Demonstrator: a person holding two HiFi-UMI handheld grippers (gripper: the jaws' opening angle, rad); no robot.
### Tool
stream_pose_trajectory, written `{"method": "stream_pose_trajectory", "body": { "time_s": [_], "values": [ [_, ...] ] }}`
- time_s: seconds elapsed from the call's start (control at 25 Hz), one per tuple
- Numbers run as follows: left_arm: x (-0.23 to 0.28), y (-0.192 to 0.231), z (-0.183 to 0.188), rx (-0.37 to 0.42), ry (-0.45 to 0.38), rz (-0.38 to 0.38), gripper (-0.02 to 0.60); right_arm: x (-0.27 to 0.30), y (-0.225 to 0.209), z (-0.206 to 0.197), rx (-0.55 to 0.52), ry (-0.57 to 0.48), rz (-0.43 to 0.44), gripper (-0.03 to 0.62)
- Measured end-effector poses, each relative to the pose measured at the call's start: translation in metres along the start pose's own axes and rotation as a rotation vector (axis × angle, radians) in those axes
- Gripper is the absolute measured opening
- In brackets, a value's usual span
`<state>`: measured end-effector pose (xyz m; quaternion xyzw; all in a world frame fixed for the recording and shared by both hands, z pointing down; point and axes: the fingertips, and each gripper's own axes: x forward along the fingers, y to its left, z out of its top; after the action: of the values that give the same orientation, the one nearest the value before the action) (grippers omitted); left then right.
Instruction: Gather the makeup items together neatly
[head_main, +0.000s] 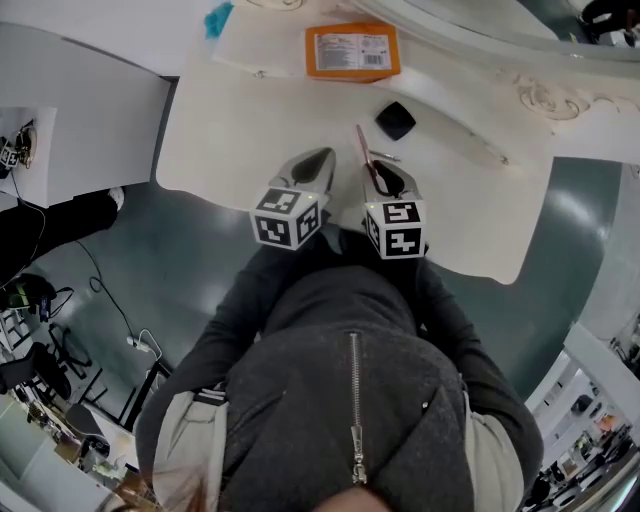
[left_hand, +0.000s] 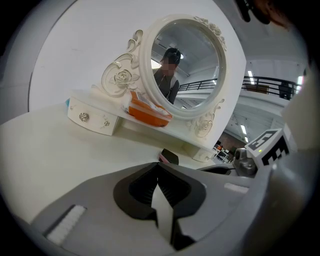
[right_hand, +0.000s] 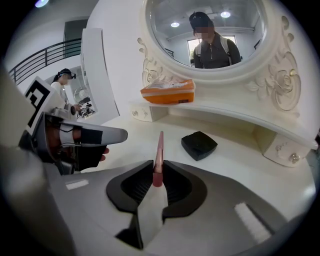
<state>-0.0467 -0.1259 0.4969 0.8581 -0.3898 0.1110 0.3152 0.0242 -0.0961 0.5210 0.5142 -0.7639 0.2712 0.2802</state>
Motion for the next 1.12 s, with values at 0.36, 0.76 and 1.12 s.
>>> {"method": "stream_pose_trajectory", "body": {
  "time_s": [0.36,0.76,1.12],
  "values": [
    [0.013,-0.018,0.000,0.038,0.017,-0.017,0.011,-0.007,-0.013,-0.010,-0.078,0.030,0.087,0.064],
    [0.015,-0.023,0.003,0.048,0.009,-0.014,0.011,-0.015,-0.013,-0.019,-0.328,0.101,0.239,0.064],
    [0.007,-0.017,0.000,0.038,0.004,0.008,0.011,-0.020,-0.006,-0.030,-0.548,0.146,0.394,0.064]
  ]
}}
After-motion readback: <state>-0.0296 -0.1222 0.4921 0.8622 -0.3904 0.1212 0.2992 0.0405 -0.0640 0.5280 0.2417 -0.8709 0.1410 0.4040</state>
